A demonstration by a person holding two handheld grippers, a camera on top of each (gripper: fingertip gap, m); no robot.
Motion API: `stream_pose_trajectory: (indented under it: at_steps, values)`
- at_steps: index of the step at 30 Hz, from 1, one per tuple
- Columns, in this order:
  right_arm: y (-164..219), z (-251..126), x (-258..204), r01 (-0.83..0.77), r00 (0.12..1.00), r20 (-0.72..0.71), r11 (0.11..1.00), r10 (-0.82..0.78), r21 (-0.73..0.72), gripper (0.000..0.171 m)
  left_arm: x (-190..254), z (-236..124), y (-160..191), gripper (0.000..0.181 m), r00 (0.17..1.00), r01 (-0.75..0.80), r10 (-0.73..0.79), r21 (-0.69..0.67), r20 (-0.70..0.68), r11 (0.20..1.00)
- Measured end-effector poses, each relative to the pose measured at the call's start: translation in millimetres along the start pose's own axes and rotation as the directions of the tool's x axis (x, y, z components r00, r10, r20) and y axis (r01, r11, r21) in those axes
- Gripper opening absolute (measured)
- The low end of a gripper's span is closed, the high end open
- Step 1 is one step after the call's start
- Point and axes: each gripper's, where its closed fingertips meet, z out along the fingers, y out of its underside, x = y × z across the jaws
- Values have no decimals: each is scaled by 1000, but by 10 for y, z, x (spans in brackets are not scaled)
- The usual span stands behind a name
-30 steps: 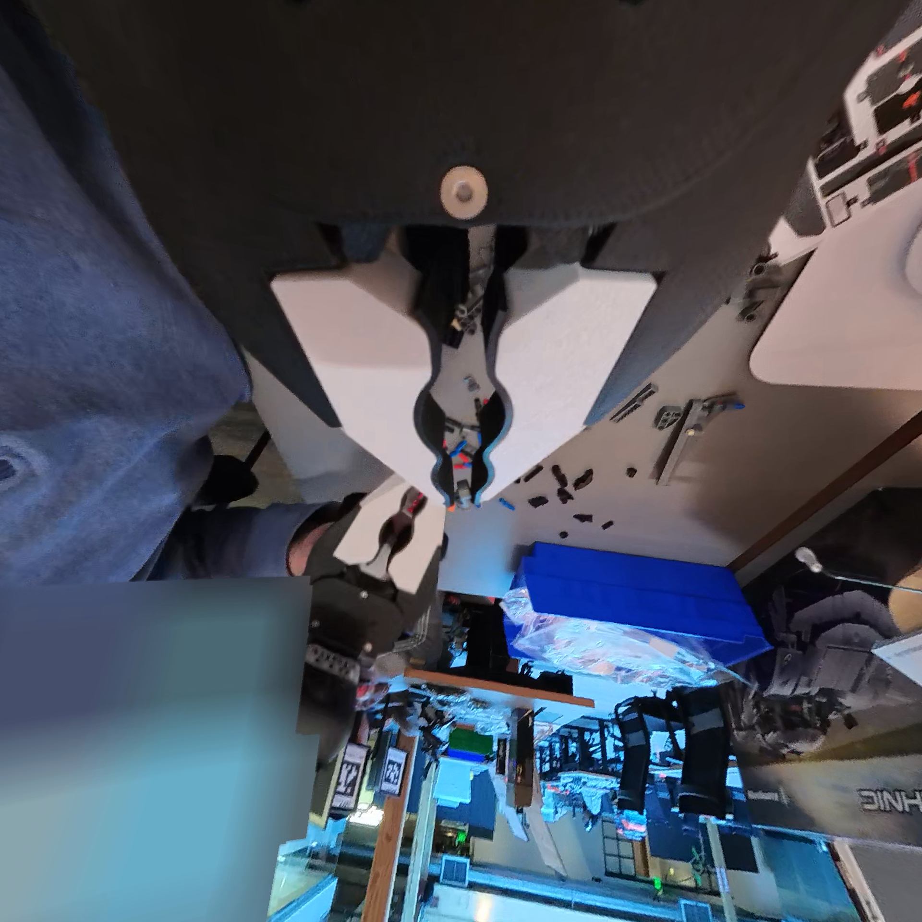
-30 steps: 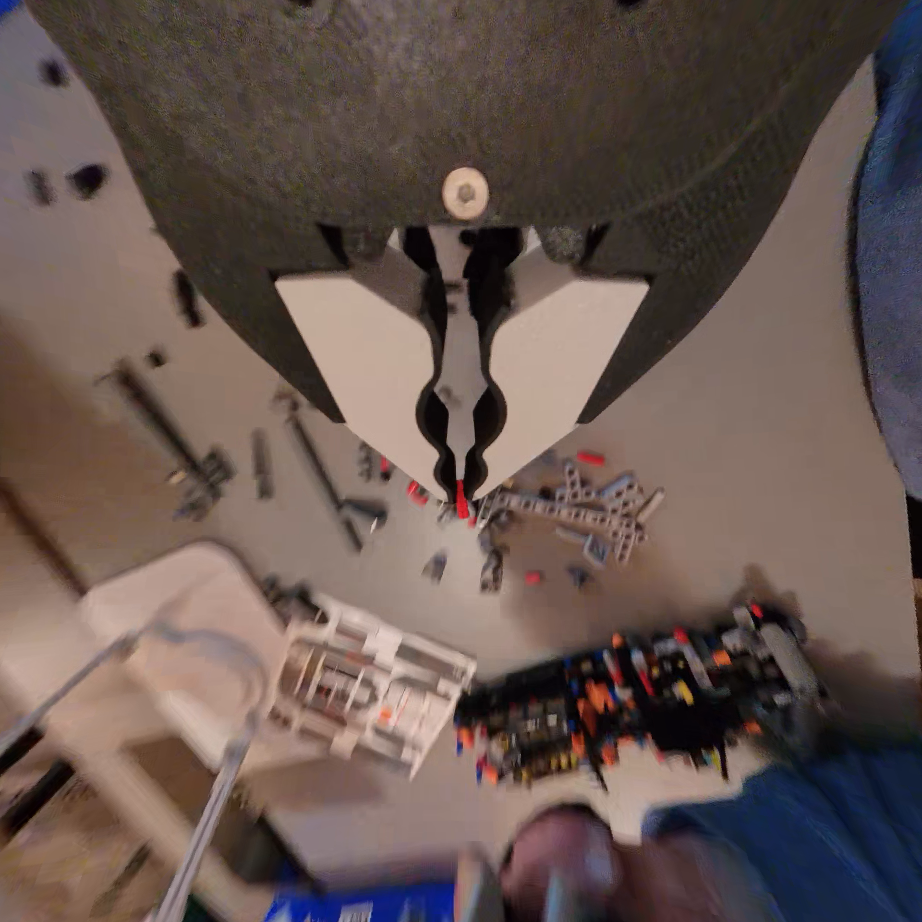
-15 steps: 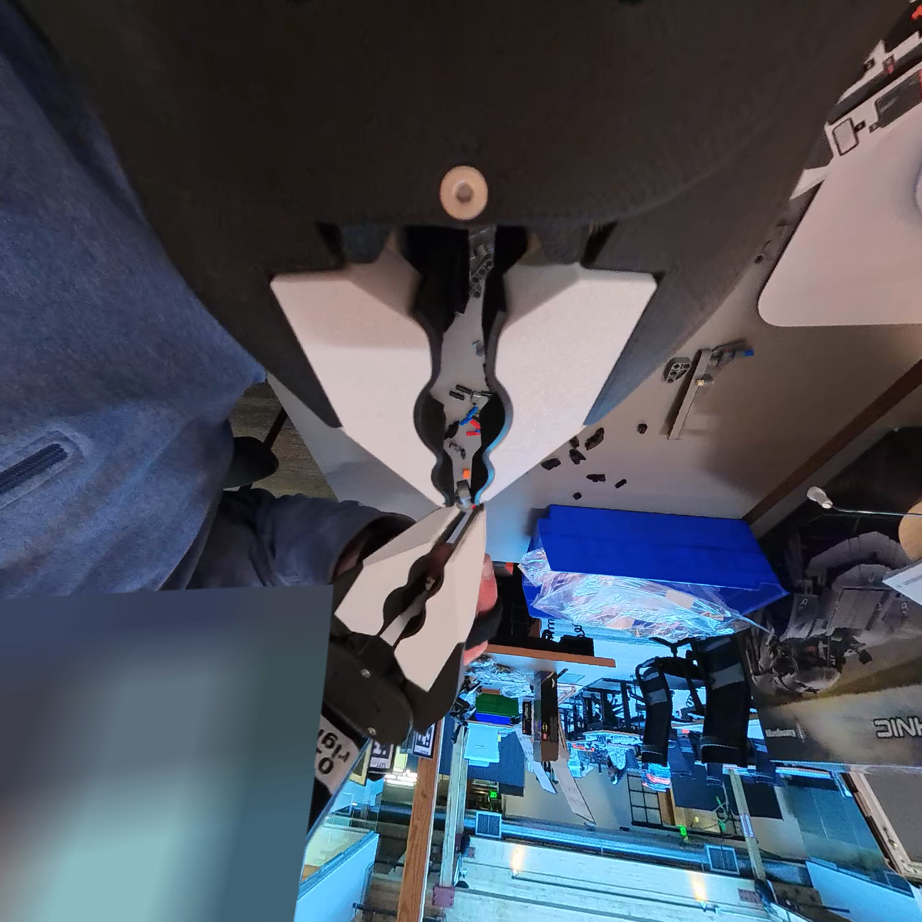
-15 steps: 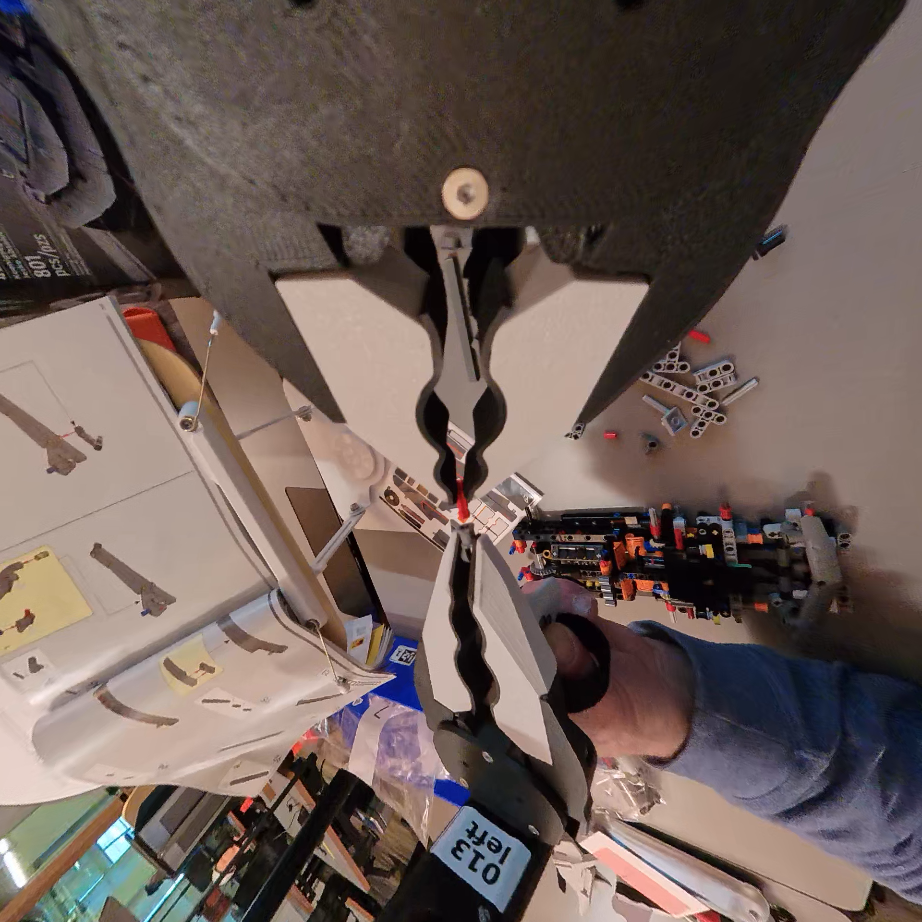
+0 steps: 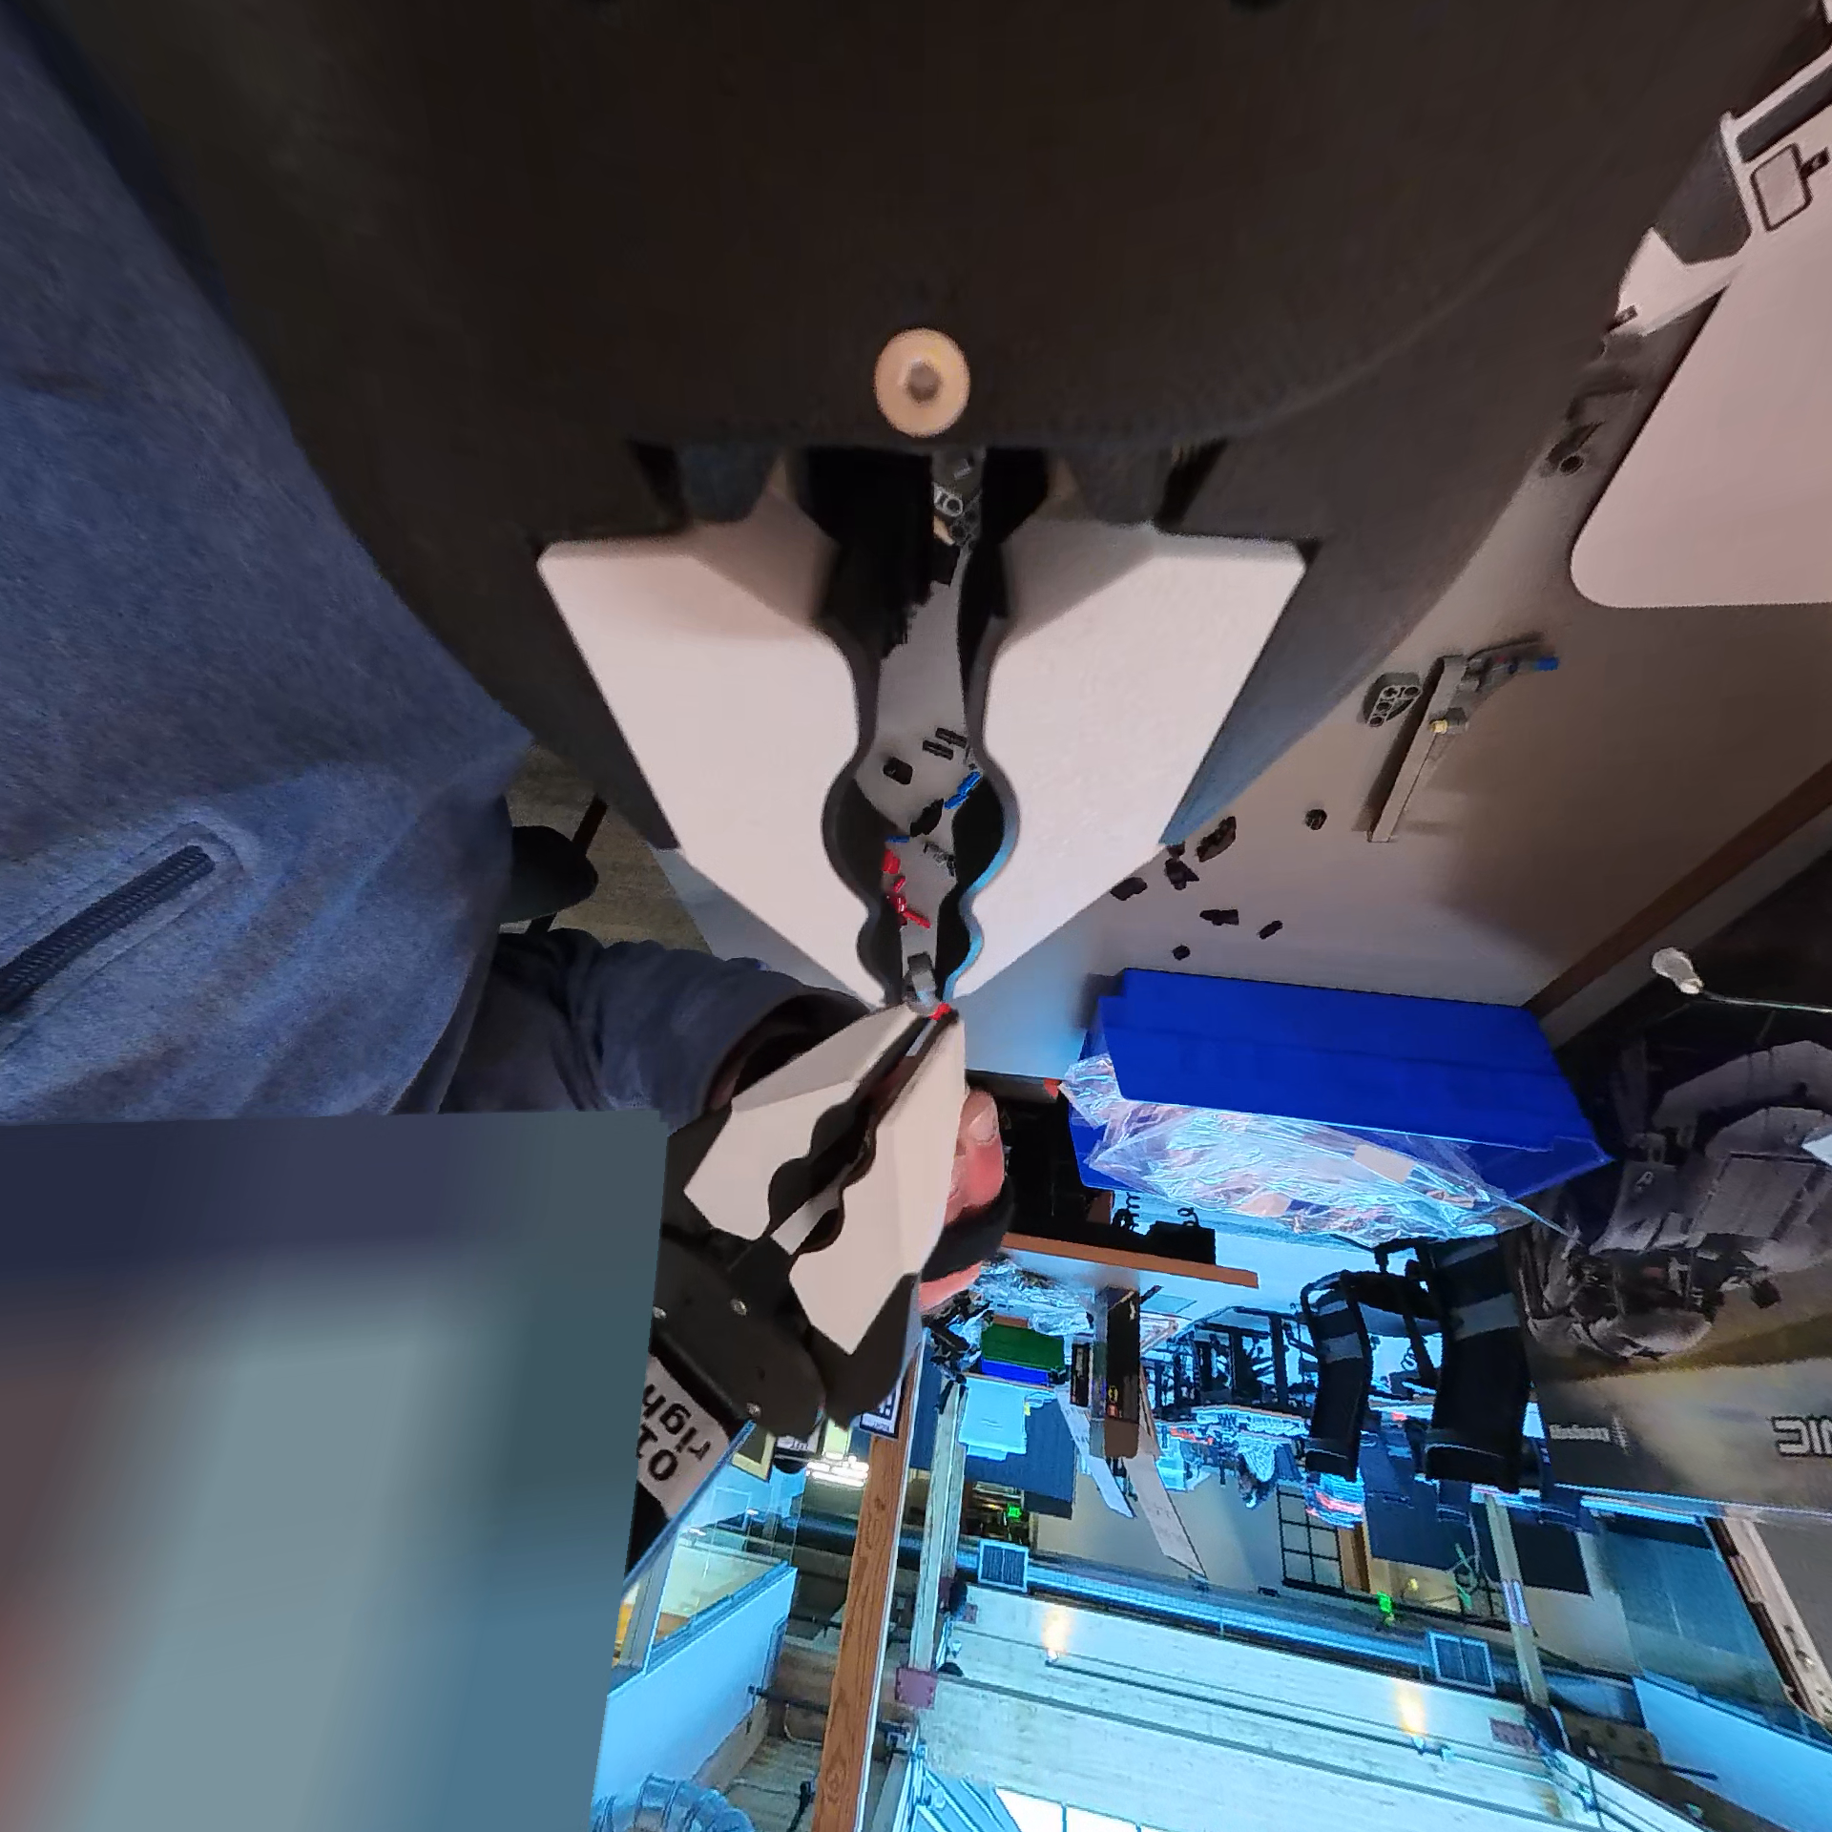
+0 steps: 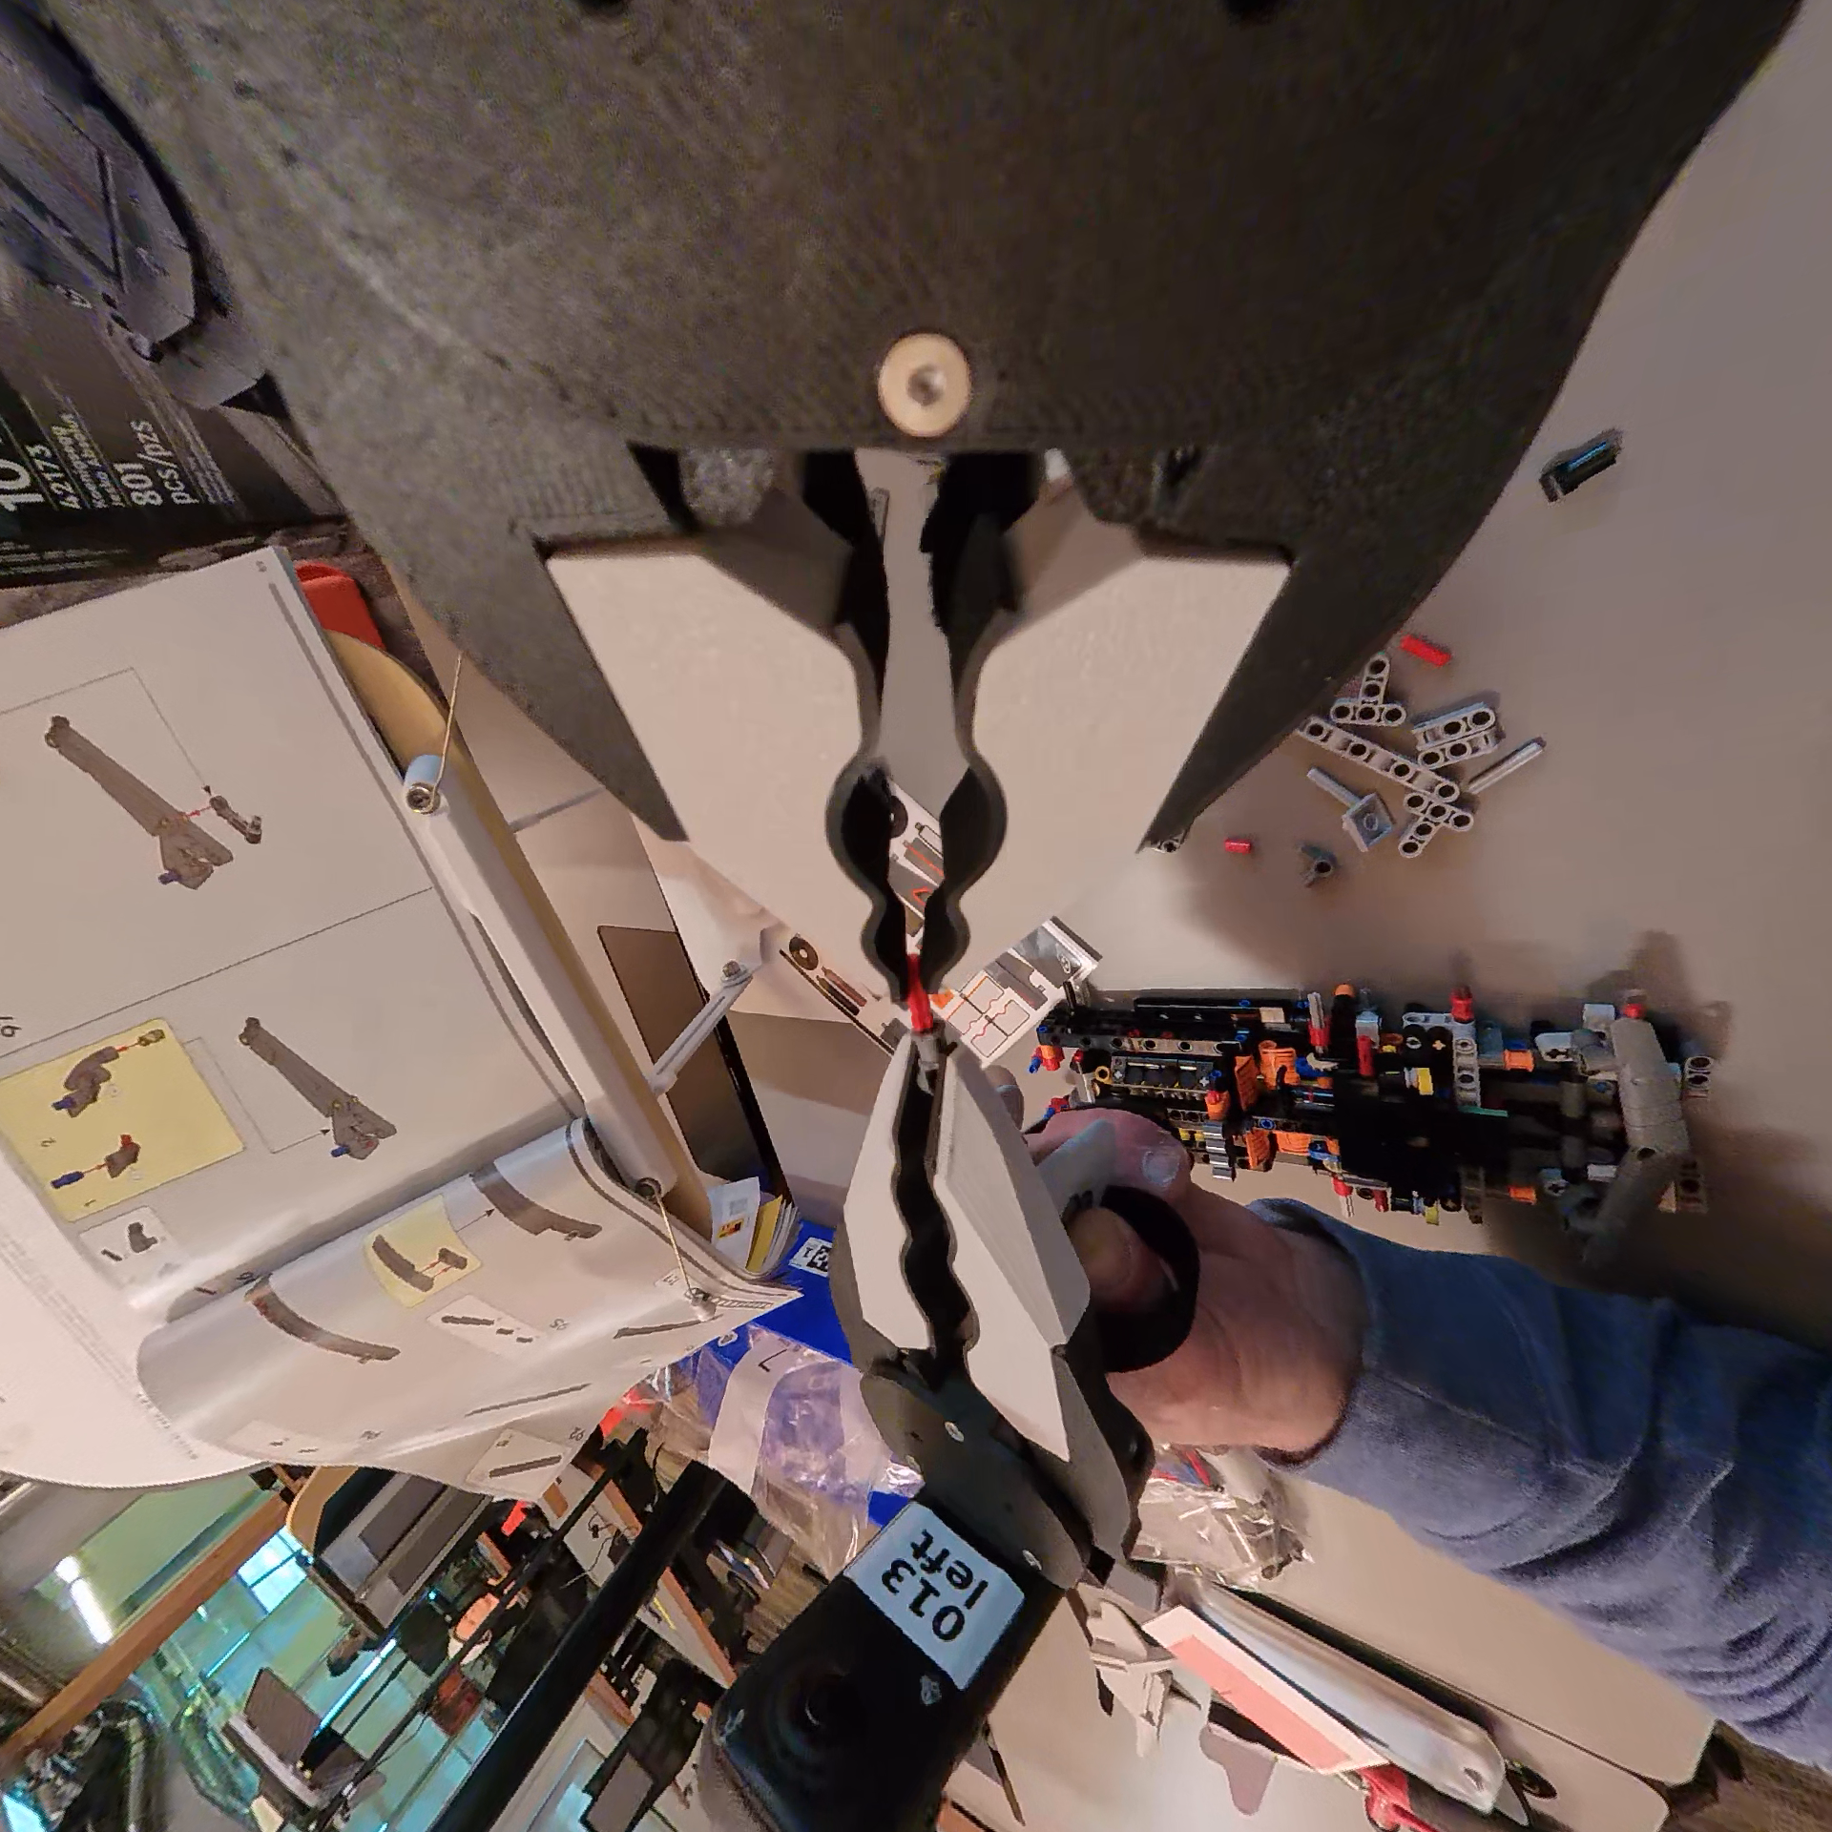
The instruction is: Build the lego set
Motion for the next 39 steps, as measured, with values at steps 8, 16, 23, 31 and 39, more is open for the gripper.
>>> stream_pose_trajectory:
  at_steps: [8, 16, 23, 31, 39]
  values:
    - [1, 5, 28, 99, 993, -65, 994, -102, -41, 0, -32, 1, -13, 4, 999, 42, -42, 7, 9, 999]
    - [-35, 15, 99, 238, 951, -176, 965, -255, -112, 0, -70, -20, -76, 4, 992, 124, -124, 58, 5, 991]
    - [-73, 32, 154, 341, 897, -241, 927, -371, -158, 0, -94, -50, -136, 4, 980, 196, -197, 92, 1, 976]
    - [-126, 40, 186, 437, 836, -271, 878, -477, -198, 0, -95, -65, -190, 4, 959, 282, -279, 133, -45, 950]
    - [-184, 35, 222, 509, 770, -309, 829, -558, -231, 0, -73, -41, -252, 4, 933, 358, -344, 179, -104, 916]
